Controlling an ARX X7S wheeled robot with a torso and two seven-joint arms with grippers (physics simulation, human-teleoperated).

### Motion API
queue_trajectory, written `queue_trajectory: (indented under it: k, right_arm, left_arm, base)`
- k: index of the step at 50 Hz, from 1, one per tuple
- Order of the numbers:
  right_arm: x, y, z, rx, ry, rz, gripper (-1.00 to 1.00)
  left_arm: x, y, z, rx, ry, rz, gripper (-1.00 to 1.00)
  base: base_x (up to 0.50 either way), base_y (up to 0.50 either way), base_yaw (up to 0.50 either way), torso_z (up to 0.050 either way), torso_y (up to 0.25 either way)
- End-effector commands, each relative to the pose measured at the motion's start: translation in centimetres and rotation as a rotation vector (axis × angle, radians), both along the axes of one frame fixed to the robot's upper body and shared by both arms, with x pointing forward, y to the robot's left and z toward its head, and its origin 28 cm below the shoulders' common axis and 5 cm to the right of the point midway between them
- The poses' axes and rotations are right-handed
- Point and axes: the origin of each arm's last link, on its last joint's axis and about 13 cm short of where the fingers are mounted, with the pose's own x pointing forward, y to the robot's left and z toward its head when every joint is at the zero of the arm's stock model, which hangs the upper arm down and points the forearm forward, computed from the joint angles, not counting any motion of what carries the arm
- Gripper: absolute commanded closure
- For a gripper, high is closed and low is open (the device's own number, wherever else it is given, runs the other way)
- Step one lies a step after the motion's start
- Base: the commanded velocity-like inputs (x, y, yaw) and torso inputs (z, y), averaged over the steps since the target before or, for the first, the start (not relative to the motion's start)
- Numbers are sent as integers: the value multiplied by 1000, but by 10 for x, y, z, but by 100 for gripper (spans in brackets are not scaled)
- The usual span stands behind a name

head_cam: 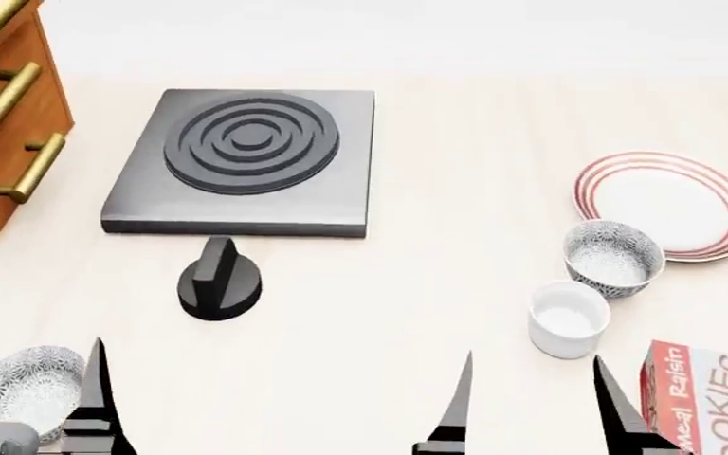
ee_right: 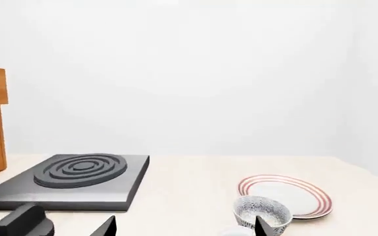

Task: Pick the akita bowl between the plate and the ramekin and place it on the plate.

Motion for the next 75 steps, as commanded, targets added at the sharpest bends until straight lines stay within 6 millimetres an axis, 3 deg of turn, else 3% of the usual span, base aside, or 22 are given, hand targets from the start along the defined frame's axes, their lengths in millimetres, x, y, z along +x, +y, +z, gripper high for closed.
queue_trajectory:
  k: [1, 45, 55, 75]
  right_arm:
    - [-7, -5, 26, -9, -77, -15, -100]
    - [-16, -8, 25, -6, -130, -13, -100]
    - [-18, -8, 28, -2, -127, 12, -100]
    - [-24, -17, 42, -22, -133, 0, -100]
  left_arm:
    - [-2, 5, 28, -15, -85, 12, -100]
    - [-5, 7, 31, -45, -106, 19, -100]
    - [-5, 7, 31, -47, -103, 19, -100]
    - [-4, 14, 41, -46, -128, 45, -100]
  base:
    - [500, 0, 0, 0, 0]
    - [499, 0, 0, 0, 0]
    - [0, -46, 0, 0, 0]
    - [0, -500, 0, 0, 0]
